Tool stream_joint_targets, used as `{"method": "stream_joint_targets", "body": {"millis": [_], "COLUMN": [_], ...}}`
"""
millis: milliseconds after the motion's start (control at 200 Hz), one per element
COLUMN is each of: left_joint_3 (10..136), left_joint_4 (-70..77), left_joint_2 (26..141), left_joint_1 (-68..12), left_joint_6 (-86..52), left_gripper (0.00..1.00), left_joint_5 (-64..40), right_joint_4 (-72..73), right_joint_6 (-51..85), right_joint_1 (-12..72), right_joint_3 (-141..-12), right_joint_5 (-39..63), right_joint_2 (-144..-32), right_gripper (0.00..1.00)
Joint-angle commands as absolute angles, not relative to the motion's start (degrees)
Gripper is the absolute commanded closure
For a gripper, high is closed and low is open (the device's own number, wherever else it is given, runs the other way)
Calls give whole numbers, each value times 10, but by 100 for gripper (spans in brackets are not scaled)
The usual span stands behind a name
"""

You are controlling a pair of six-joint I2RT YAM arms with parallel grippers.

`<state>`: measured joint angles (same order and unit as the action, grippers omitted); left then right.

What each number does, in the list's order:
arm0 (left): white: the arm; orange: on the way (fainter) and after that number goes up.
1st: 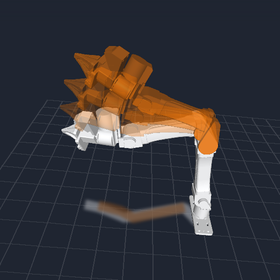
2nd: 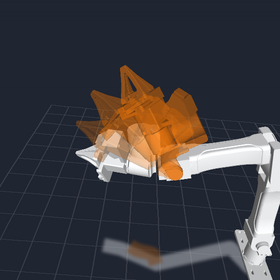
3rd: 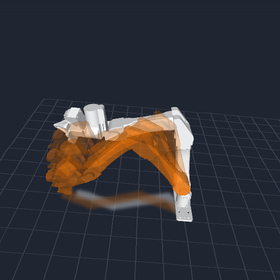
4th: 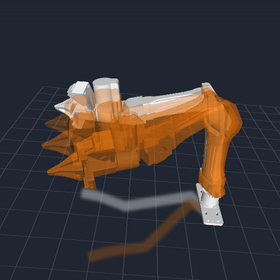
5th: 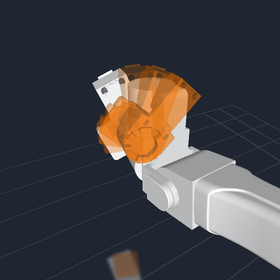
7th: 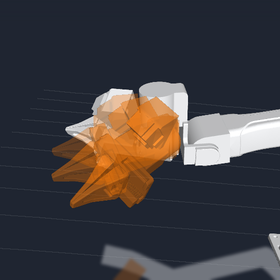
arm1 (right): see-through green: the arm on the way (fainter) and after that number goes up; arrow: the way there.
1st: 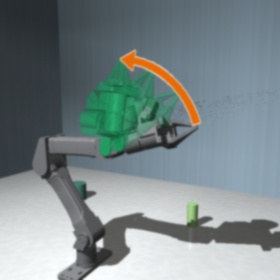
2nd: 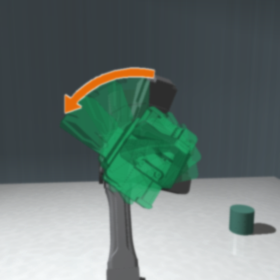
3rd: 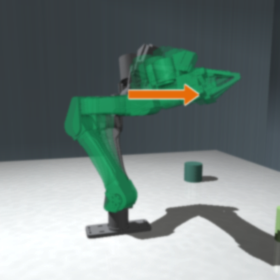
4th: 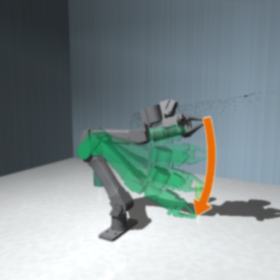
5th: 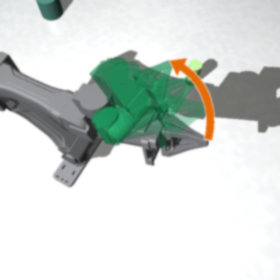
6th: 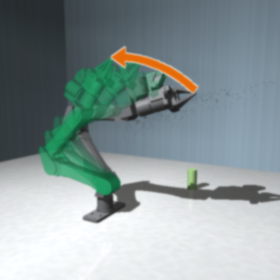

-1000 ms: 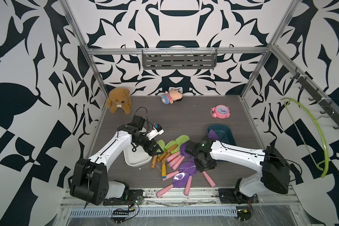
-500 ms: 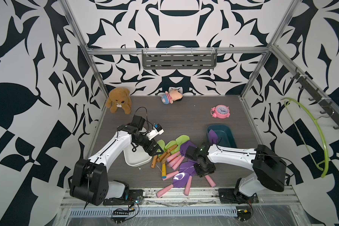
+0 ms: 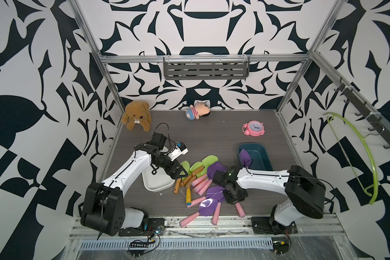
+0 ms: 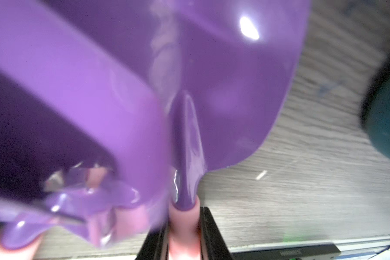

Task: Sort the small shovels by color and place them into the storage box
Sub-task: Pick up the shovel from the center of the board, then place the shovel in the storage box.

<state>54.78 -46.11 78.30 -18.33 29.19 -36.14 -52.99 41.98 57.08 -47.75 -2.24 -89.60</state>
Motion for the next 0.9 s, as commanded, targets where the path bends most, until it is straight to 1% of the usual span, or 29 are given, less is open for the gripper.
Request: {"method": "stream_joint_targets", "body": {"millis": [0,145,160,235,330,420,585,650,755,880,895], "left_joint_3": [545,547,548,548,549,549,549,549,549,548,549], "left_joint_4": [-471,-456,-455,-453,-452,-450,-449,-450,-450,-450,-450], "left_joint_2": [790,793,793,792,791,790,788,786,786,786,787], "left_joint_1": [-180,-180,-180,-179,-179,-179,-178,-177,-173,-170,-170], "left_joint_6": [287,281,280,274,271,268,267,267,266,266,266], "left_gripper": [0,1,1,1,1,0,1,1,1,1,0], "left_joint_5": [-383,-393,-394,-401,-409,-411,-412,-412,-412,-411,-412], "right_joint_4": [-566,-597,-599,-608,-623,-633,-645,-662,-678,-674,-673], "right_joint_6": [441,473,475,477,461,420,320,287,242,200,195], "right_joint_1": [570,570,570,569,546,490,340,288,230,174,168], "right_joint_3": [-478,-488,-490,-506,-534,-558,-608,-636,-663,-664,-665], "right_joint_5": [-68,-101,-120,-141,-155,-154,-126,-128,-130,-112,-89], "right_joint_2": [-850,-794,-789,-764,-743,-728,-724,-744,-786,-835,-841], "right_gripper": [81,81,81,81,81,82,82,82,82,82,82]}}
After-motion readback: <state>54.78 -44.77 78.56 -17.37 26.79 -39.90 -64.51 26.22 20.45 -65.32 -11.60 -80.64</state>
